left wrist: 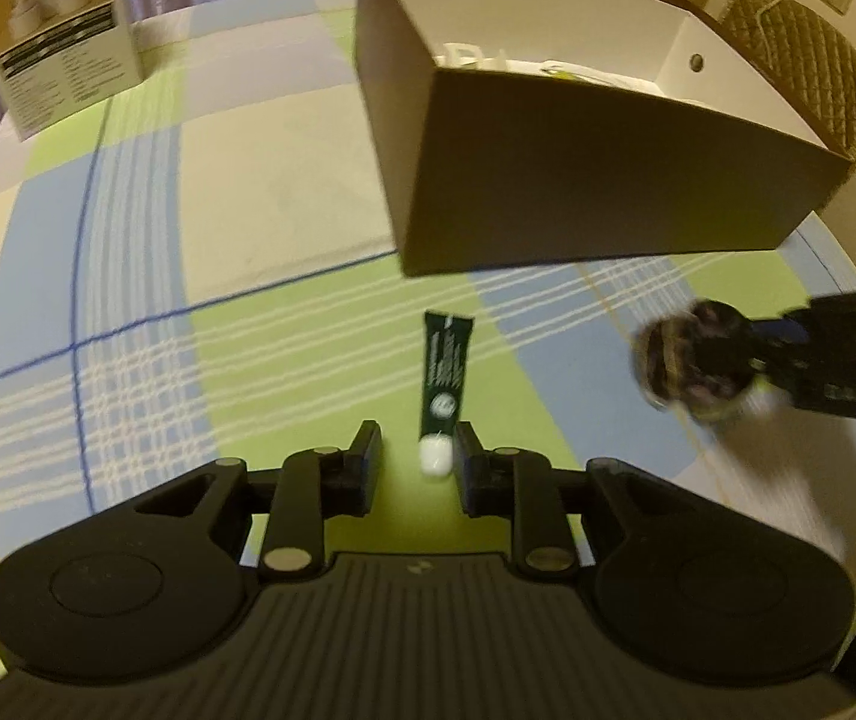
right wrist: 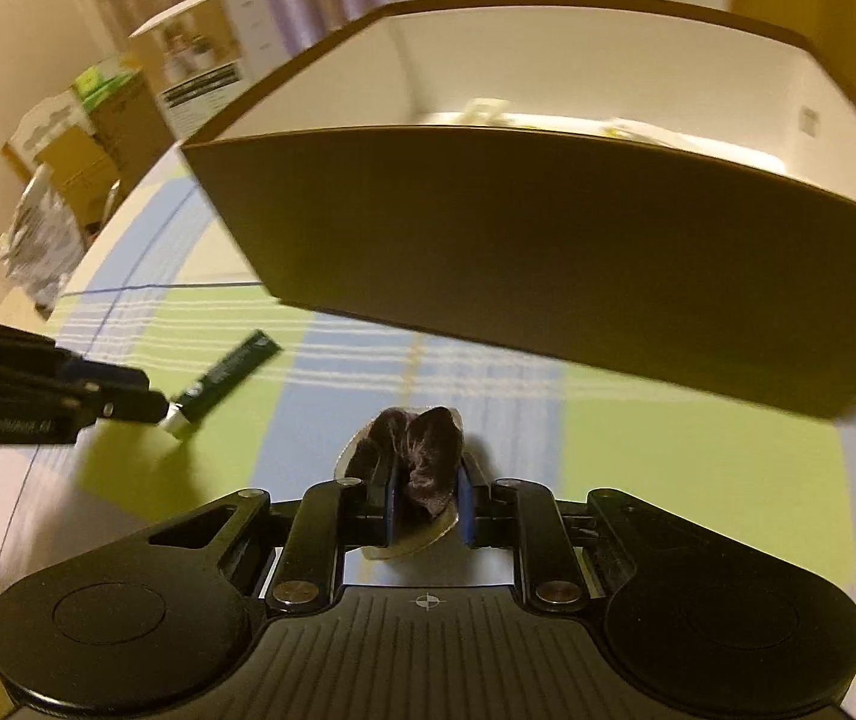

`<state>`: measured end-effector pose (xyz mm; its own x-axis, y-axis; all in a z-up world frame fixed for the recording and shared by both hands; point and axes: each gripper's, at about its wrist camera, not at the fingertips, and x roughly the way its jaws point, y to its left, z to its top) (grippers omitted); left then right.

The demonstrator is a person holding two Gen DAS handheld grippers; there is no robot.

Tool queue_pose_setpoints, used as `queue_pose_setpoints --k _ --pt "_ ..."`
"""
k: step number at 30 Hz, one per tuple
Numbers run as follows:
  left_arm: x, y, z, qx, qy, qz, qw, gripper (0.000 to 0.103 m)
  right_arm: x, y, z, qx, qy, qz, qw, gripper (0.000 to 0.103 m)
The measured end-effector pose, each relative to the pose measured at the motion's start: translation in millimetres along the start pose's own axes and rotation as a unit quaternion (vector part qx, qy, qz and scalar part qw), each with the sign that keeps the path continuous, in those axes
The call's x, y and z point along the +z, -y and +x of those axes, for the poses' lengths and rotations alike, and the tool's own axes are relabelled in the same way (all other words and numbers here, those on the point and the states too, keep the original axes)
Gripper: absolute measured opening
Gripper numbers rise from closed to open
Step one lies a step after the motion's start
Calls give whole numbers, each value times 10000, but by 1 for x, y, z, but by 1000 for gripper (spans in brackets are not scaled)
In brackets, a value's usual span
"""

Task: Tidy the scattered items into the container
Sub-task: 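Grasp the green tube with the left tool while the right tool grasps the brown scrunchie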

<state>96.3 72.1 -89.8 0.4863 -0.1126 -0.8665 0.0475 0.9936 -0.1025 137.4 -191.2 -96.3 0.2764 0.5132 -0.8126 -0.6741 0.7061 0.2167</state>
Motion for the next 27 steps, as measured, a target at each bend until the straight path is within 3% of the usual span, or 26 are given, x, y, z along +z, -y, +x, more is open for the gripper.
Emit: queue_pose_setpoints --k 5,8,11,14,24,25,27 --pt "12 5 21 -87 -128 153 9998 21 -5 22 -21 -54 -13 390 9992 23" --pt "14 10 30 -70 -175 321 9993 21 -8 27 -33 -209 168 528 9982 79" --pt "13 12 29 -207 -215 284 9991 13 -9 26 -40 -192 228 499 9983 79" --pt "5 17 25 -401 -271 261 9985 13 -10 23 -37 -100 200 492 9985 79" --pt "-4 39 21 -54 -293 590 9978 19 -5 8 -3 -274 -26 68 9996 78" --pt "-5 43 21 -5 -294 659 9974 19 -7 7 -1 -301 -79 -10 9995 76" --pt "-6 46 20 2 -315 665 9973 12 -11 7 1 -292 -228 -121 9992 42"
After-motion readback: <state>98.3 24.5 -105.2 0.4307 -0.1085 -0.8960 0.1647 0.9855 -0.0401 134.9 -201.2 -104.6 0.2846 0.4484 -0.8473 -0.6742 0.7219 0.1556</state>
